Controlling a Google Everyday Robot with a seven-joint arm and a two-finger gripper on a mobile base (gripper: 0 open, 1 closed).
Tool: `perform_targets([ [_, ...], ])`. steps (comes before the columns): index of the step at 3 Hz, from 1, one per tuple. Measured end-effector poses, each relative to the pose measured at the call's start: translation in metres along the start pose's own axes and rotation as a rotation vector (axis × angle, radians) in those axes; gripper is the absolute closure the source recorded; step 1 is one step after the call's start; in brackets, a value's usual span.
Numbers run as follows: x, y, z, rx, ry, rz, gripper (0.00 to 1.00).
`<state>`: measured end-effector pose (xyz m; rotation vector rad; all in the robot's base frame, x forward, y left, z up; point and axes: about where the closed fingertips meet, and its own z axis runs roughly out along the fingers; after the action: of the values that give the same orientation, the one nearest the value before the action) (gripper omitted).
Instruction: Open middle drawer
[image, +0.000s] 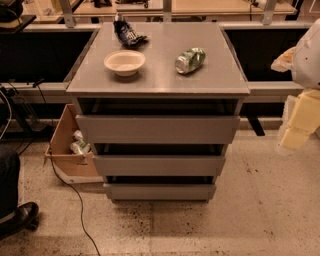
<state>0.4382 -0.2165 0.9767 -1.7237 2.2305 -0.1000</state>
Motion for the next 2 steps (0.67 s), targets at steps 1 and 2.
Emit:
perform_targets([
  [1,0.000,0.000,0.000,0.000,0.000,0.000,0.00],
  [2,0.002,0.001,0.013,0.002,-0.009,-0.011,0.00],
])
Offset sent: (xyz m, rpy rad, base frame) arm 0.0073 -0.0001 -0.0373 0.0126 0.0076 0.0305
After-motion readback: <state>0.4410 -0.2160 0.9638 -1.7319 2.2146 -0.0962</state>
